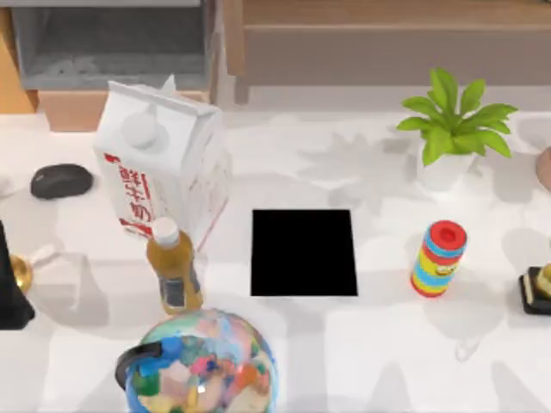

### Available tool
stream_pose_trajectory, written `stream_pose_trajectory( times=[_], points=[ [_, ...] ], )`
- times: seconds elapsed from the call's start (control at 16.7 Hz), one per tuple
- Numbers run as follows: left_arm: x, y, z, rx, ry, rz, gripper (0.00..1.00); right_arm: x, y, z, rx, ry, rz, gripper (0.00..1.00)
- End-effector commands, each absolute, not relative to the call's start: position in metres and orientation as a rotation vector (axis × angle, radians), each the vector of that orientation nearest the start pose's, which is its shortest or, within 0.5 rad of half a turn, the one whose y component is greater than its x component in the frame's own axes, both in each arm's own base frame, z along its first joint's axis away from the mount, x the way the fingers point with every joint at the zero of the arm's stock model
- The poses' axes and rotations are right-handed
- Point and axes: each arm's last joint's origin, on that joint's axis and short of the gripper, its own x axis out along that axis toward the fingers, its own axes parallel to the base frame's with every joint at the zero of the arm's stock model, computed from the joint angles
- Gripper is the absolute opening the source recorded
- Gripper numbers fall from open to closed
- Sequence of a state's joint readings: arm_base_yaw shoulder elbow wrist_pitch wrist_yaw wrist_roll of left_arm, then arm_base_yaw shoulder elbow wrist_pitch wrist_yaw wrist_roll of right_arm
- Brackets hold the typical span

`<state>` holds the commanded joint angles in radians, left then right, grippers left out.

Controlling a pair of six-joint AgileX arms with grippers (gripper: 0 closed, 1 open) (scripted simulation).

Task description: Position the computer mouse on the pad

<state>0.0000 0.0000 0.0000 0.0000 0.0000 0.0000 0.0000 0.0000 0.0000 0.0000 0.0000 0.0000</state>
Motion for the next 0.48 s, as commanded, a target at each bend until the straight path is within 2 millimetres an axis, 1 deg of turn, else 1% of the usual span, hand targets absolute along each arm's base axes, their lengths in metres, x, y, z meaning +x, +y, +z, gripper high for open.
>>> stream_pose_trajectory(
  times=[0.12,0.24,0.36,0.48],
  points=[
    [0.106,-0.001,0.160,0.000,0.000,0.000,1.00,0.106,-0.001,0.160,0.000,0.000,0.000,1.00],
    [0.106,-0.001,0.166,0.025,0.023,0.003,1.00,0.106,-0.001,0.160,0.000,0.000,0.000,1.00],
    [0.107,-0.001,0.180,0.081,0.076,0.004,1.00,0.106,-0.001,0.160,0.000,0.000,0.000,1.00],
    [0.111,0.000,0.202,0.165,0.155,-0.005,1.00,0.106,-0.001,0.160,0.000,0.000,0.000,1.00]
  ],
)
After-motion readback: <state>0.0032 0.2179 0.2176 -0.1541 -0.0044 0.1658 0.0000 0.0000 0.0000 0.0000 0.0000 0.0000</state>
